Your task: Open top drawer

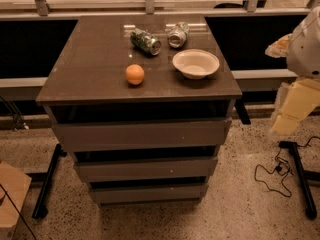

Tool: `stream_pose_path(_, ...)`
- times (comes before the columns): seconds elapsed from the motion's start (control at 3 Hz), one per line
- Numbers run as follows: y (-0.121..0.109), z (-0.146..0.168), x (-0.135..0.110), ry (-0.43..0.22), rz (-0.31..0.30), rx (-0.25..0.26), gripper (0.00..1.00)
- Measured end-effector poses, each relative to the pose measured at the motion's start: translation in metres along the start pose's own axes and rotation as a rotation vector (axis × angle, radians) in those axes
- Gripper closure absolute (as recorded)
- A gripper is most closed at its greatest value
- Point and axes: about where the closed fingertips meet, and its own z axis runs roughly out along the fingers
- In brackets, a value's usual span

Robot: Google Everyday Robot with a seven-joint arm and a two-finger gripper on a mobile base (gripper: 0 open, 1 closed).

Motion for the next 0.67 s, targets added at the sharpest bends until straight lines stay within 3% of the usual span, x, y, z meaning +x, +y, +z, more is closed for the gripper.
stream_pose_path(0.67,-0.018,0.063,-0.023,-0.238,0.003,0.030,0.00)
